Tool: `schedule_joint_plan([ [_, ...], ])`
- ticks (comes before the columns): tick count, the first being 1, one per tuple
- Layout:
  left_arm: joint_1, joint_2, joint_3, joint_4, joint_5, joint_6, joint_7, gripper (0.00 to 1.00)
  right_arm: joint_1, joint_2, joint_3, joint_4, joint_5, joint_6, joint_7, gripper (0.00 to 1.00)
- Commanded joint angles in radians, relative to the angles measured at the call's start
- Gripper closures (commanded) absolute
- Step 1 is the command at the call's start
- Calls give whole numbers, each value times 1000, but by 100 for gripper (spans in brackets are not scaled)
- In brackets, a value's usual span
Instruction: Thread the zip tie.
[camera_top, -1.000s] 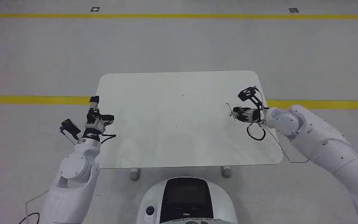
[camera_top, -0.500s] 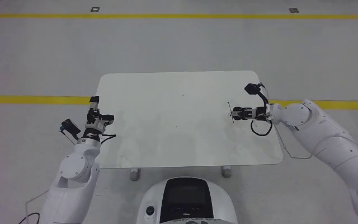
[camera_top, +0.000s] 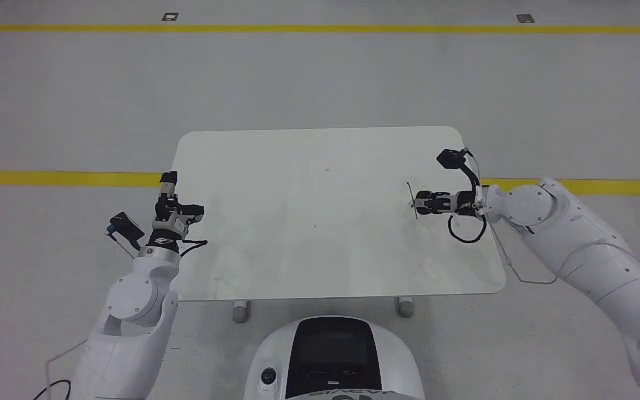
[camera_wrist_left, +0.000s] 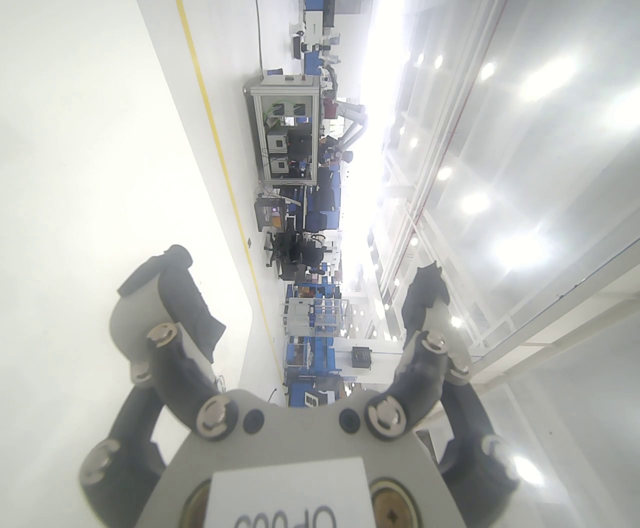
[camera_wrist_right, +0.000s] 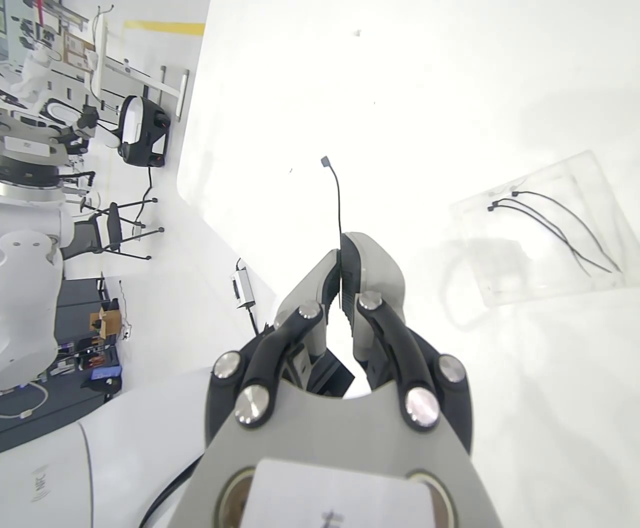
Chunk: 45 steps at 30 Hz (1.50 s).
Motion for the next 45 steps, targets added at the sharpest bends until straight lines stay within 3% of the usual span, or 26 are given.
schedule_joint_plan([
  [1,0,0,0,0,0,0,0,0,-6,-2,9,-6,5,11,-2,100],
  [4,-2,1,2,-4,23,-4,-2,0,-16,-6,26,-11,39,28,6,100],
  [7,12,4,35,-41,229,-26,20,0,-22,-11,40,-14,76,57,24,100],
  [9,22,6,68,-62,369,0,31,0,-24,-18,47,-12,116,95,40,100],
  [13,24,3,134,-94,527,33,57,0,-18,-35,59,3,196,159,65,100],
  [15,26,1,167,-105,589,27,59,0,-13,-44,61,14,219,171,74,100],
  [23,27,1,171,-105,598,24,61,0,-11,-47,64,20,222,172,65,100],
  [27,13,2,219,-125,735,4,34,0,-28,-49,72,3,221,176,50,100],
  [30,-15,1,283,-138,896,20,21,0,-27,-54,88,0,239,203,55,100],
  [32,-42,-2,330,-140,952,30,-2,0,-23,-59,96,3,249,220,57,100],
  [38,-178,-21,517,-106,1155,88,-93,0,-12,-82,108,33,292,275,53,100],
  [40,-224,-29,589,-78,1213,70,-143,0,-14,-91,105,50,315,282,73,100],
  [42,-245,-33,605,-65,1233,62,-139,0,-14,-93,106,58,320,278,77,100],
  [45,-245,-33,605,-65,1233,62,-139,0,-14,-93,106,58,320,278,77,100],
])
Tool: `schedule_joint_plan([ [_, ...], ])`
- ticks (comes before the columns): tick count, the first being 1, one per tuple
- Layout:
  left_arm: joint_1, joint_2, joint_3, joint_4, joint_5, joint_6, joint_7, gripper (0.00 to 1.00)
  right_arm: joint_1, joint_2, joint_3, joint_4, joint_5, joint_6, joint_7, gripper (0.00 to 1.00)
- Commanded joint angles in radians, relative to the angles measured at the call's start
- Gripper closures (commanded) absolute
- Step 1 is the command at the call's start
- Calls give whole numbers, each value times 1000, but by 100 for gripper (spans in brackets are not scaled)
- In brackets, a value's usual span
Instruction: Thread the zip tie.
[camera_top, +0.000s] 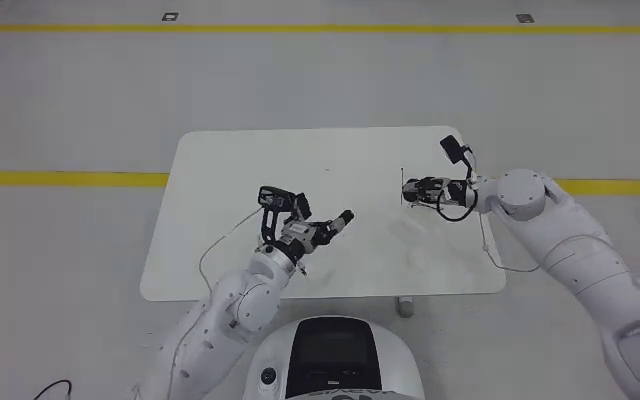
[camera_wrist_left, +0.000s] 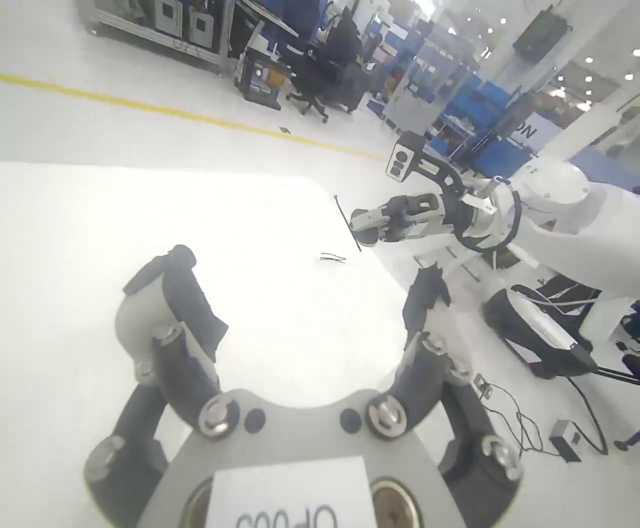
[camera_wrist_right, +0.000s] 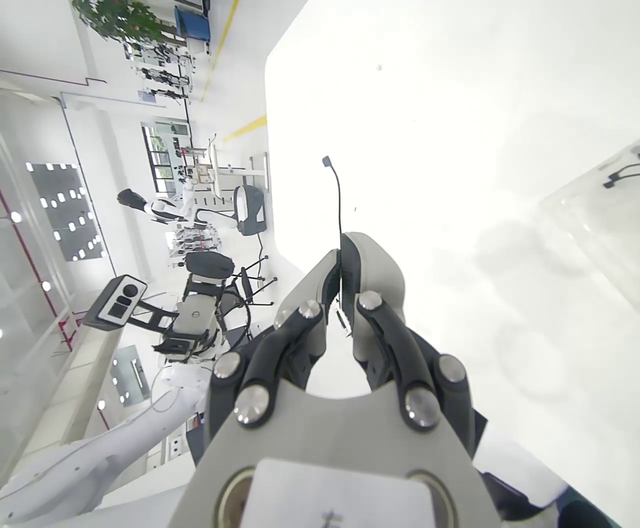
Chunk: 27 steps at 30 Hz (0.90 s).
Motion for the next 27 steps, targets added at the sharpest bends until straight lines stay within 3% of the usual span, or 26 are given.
schedule_joint_plan([
  [1,2,0,-2,-1,-2,1,1,0,0,0,0,-1,-1,0,-1,100],
  [8,1,0,0,-1,19,-2,22,0,-8,-2,3,-6,-14,18,-34,100],
  [14,-24,-2,81,0,280,37,-9,0,-10,-13,26,-22,4,92,-58,100],
  [18,-75,-13,159,29,462,76,-49,0,-5,-23,35,-13,32,154,-39,100],
  [21,-106,-25,216,53,598,133,-68,0,-2,-29,39,-6,60,155,-7,100],
  [27,-106,-25,216,53,598,133,-68,0,-2,-29,39,-6,60,155,-7,100],
])
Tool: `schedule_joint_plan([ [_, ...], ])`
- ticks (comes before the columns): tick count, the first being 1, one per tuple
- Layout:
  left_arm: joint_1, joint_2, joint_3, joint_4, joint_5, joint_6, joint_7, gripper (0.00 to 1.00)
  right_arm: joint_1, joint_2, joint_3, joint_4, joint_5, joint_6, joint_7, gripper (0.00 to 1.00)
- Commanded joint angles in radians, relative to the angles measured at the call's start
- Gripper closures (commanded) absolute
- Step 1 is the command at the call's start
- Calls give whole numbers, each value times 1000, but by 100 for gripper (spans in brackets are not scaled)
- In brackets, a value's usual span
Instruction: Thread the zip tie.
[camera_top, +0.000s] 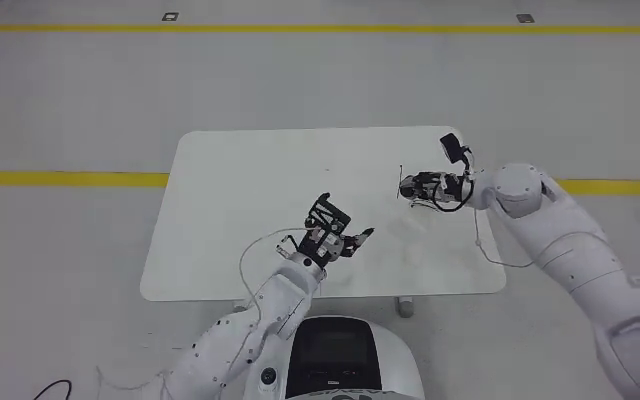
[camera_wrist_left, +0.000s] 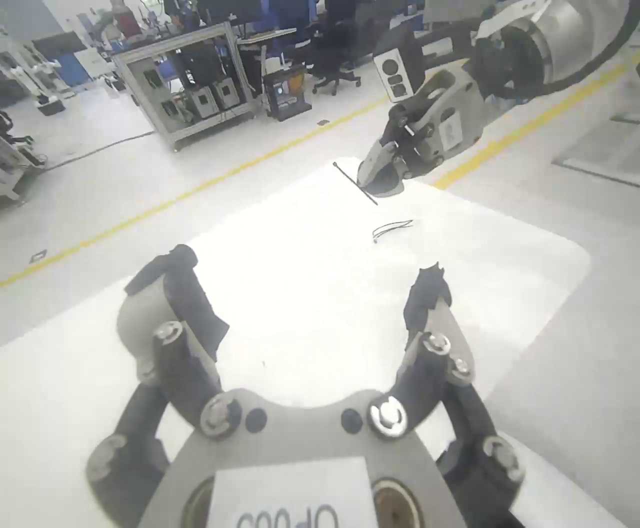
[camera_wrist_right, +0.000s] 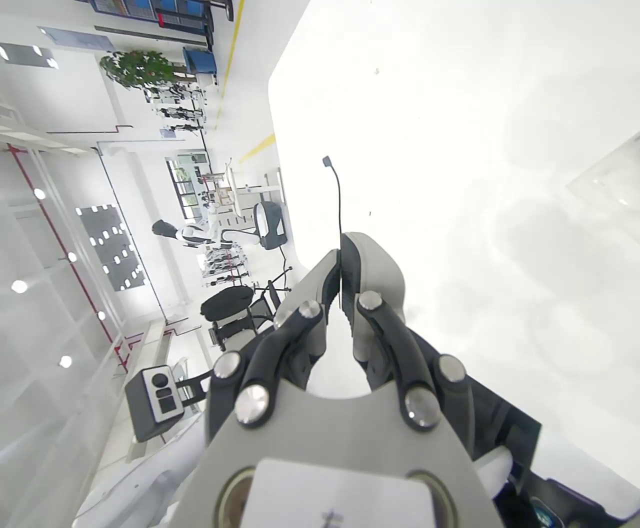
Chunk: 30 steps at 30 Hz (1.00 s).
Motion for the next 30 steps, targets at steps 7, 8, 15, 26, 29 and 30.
schedule_joint_plan([
  [7,-35,10,43,32,157,-52,-12,0,-7,-15,20,0,63,76,7,100],
  [8,-57,15,60,41,157,-53,-13,0,-5,-18,21,3,71,87,11,100],
  [15,-272,79,305,111,157,86,-36,0,18,-43,11,32,104,160,59,100],
  [26,-418,110,486,122,157,145,-45,0,32,-62,-4,48,105,178,106,100],
  [29,-415,110,482,125,157,143,-37,0,26,-63,-4,43,104,174,94,100],
  [30,-411,110,479,122,157,138,-21,0,19,-64,-3,31,100,175,80,100],
])
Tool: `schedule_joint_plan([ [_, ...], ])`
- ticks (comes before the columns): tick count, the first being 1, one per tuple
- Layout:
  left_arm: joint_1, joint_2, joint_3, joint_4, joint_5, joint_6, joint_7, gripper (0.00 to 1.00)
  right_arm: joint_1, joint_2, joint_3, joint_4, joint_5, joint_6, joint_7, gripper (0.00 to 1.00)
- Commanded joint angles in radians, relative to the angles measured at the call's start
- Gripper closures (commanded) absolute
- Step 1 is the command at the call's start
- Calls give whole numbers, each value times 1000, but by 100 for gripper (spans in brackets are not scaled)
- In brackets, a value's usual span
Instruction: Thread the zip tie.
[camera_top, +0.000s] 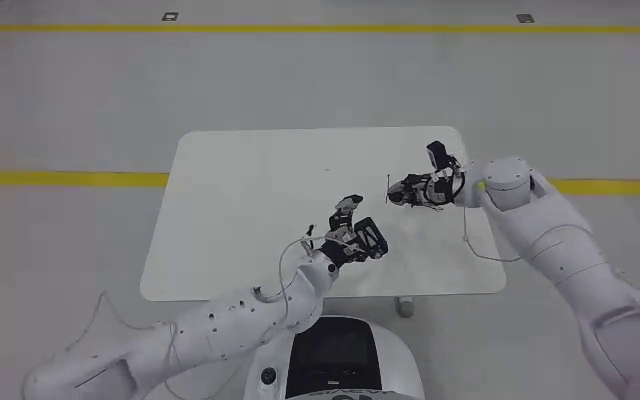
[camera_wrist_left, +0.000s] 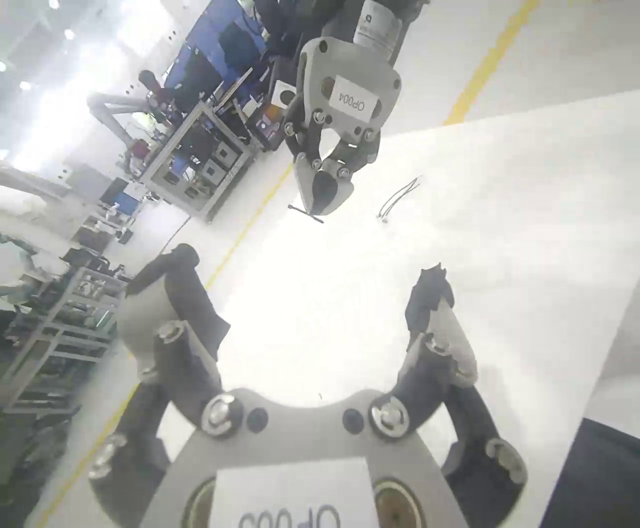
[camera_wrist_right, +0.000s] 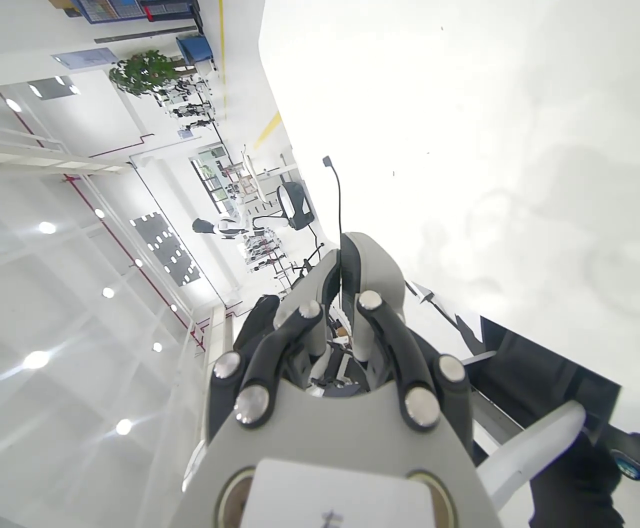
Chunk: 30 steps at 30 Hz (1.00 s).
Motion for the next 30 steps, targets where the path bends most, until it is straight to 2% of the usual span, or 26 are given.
schedule_joint_plan([
  [1,1,1,-6,6,0,-17,25,0,-12,-2,1,-22,-8,5,-27,100],
  [2,-19,3,0,21,0,-25,16,0,-14,-3,2,-33,-14,13,-32,100],
  [3,-50,4,27,26,0,-26,-3,0,-14,-4,3,-45,-22,24,-40,100],
  [7,-124,-2,113,35,0,2,-44,0,-18,-8,10,-75,-37,53,-62,100],
  [9,-140,-9,124,37,0,2,-57,0,-21,-9,13,-84,-40,60,-70,100],
  [12,-143,-22,123,49,0,2,-65,0,-27,-12,12,-100,-48,60,-72,100],
  [19,-143,-22,123,49,0,2,-65,0,-28,-12,13,-102,-54,60,-76,100],
  [22,-138,-21,113,66,0,-4,-62,0,-46,-14,18,-126,-58,54,-105,100],
  [30,-76,-26,24,90,0,2,-30,0,-62,-17,42,-156,-67,56,-90,100],
])
